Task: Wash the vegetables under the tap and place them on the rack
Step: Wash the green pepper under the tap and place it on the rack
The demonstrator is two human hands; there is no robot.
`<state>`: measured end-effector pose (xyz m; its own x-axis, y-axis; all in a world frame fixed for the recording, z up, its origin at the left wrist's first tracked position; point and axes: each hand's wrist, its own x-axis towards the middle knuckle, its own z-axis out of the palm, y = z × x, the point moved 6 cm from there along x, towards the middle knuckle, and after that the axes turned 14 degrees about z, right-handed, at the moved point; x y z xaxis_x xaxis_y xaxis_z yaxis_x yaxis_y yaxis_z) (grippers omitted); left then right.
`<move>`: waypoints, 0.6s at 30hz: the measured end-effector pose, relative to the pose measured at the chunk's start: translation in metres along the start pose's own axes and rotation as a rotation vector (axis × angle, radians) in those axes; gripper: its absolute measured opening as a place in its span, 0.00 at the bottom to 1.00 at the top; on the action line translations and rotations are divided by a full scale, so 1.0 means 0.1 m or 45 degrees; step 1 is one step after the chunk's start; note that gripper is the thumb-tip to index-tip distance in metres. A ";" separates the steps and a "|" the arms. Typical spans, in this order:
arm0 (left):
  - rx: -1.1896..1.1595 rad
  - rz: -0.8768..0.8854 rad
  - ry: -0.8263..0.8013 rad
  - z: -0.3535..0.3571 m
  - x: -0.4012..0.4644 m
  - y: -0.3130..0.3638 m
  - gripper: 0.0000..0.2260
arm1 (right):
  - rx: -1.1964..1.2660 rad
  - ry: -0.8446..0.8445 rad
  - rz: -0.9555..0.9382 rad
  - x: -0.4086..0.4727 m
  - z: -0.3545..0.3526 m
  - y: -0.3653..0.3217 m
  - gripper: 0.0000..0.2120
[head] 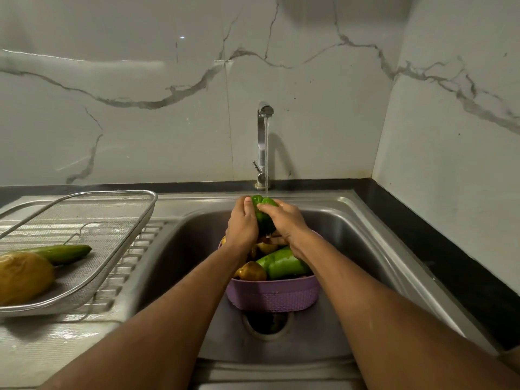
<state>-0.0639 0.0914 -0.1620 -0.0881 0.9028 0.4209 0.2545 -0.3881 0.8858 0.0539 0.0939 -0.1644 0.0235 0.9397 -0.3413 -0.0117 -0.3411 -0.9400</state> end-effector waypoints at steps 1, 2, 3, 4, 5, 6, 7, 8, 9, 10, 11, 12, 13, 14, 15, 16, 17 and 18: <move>0.000 0.013 -0.015 0.01 -0.01 0.01 0.13 | 0.008 0.058 -0.012 0.00 -0.02 0.00 0.17; -0.009 0.029 -0.026 0.02 -0.01 0.02 0.12 | 0.029 0.112 -0.018 0.02 -0.04 0.01 0.17; -0.020 0.038 -0.032 0.03 -0.02 0.04 0.12 | 0.052 0.160 -0.026 0.04 -0.07 0.02 0.17; -0.039 0.046 -0.034 0.04 -0.03 0.06 0.12 | 0.059 0.201 -0.040 0.05 -0.08 0.01 0.18; -0.071 0.047 -0.028 0.04 -0.03 0.08 0.11 | 0.063 0.228 -0.057 0.04 -0.09 0.00 0.20; -0.116 0.041 -0.010 0.05 -0.03 0.09 0.11 | 0.055 0.247 -0.071 0.04 -0.09 -0.01 0.21; -0.156 0.029 0.013 0.04 -0.03 0.10 0.11 | 0.032 0.260 -0.089 0.03 -0.09 -0.03 0.21; -0.182 0.017 0.031 0.03 -0.02 0.09 0.11 | -0.017 0.267 -0.111 0.03 -0.08 -0.05 0.20; -0.197 -0.008 0.056 0.03 -0.01 0.08 0.11 | -0.075 0.257 -0.134 0.02 -0.08 -0.07 0.19; -0.217 -0.049 0.085 0.02 0.00 0.05 0.12 | -0.127 0.228 -0.149 0.02 -0.06 -0.09 0.17; -0.243 -0.107 0.105 0.01 0.00 0.02 0.12 | -0.153 0.182 -0.153 0.00 -0.05 -0.11 0.15; -0.283 -0.171 0.111 0.03 0.01 -0.01 0.13 | -0.169 0.136 -0.154 0.00 -0.03 -0.12 0.14; -0.334 -0.260 0.107 0.05 0.00 -0.03 0.13 | -0.194 0.108 -0.169 -0.01 -0.02 -0.13 0.13; -0.389 -0.361 0.101 0.07 -0.02 -0.03 0.14 | -0.235 0.096 -0.193 -0.01 -0.01 -0.14 0.13; -0.440 -0.458 0.108 0.09 -0.06 -0.01 0.16 | -0.268 0.086 -0.218 -0.02 0.00 -0.14 0.13; -0.475 -0.530 0.113 0.09 -0.08 0.00 0.20 | -0.286 0.076 -0.245 -0.02 0.01 -0.14 0.14; -0.478 -0.549 0.095 0.09 -0.10 0.02 0.22 | -0.316 0.085 -0.287 -0.02 0.00 -0.14 0.16; -0.457 -0.525 0.072 0.07 -0.09 0.02 0.25 | -0.374 0.117 -0.347 -0.03 0.00 -0.16 0.18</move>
<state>-0.0556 0.0836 -0.1652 -0.1650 0.9860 0.0258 -0.1558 -0.0519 0.9864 0.0545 0.0967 -0.1482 0.0754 0.9949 -0.0664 0.2926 -0.0858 -0.9524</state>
